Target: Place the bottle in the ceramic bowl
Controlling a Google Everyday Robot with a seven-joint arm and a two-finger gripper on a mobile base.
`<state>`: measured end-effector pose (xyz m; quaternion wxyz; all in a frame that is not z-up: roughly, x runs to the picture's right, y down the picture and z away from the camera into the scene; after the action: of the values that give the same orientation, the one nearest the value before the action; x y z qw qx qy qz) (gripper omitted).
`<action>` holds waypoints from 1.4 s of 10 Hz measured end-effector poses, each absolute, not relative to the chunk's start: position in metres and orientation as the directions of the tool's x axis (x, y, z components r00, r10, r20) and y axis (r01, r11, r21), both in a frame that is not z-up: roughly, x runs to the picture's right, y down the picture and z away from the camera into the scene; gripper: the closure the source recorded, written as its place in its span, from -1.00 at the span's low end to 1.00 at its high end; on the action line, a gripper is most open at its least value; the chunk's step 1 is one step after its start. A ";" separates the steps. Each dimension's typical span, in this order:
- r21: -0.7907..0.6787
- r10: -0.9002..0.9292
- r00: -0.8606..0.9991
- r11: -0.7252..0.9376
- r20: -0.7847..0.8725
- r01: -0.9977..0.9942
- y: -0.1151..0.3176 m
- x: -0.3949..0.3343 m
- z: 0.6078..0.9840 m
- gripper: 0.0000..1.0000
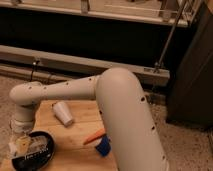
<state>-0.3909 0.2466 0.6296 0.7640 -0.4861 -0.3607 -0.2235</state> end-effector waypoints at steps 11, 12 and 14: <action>-0.572 -0.058 0.626 0.347 0.778 0.743 0.271 -0.404 0.640 -0.01; -0.577 -0.054 0.630 0.346 0.775 0.740 0.271 -0.405 0.641 -0.21; -0.585 -0.050 0.636 0.343 0.770 0.735 0.270 -0.406 0.643 -0.56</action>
<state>-0.4058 0.2703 0.6434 0.7473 -0.5094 -0.3362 -0.2628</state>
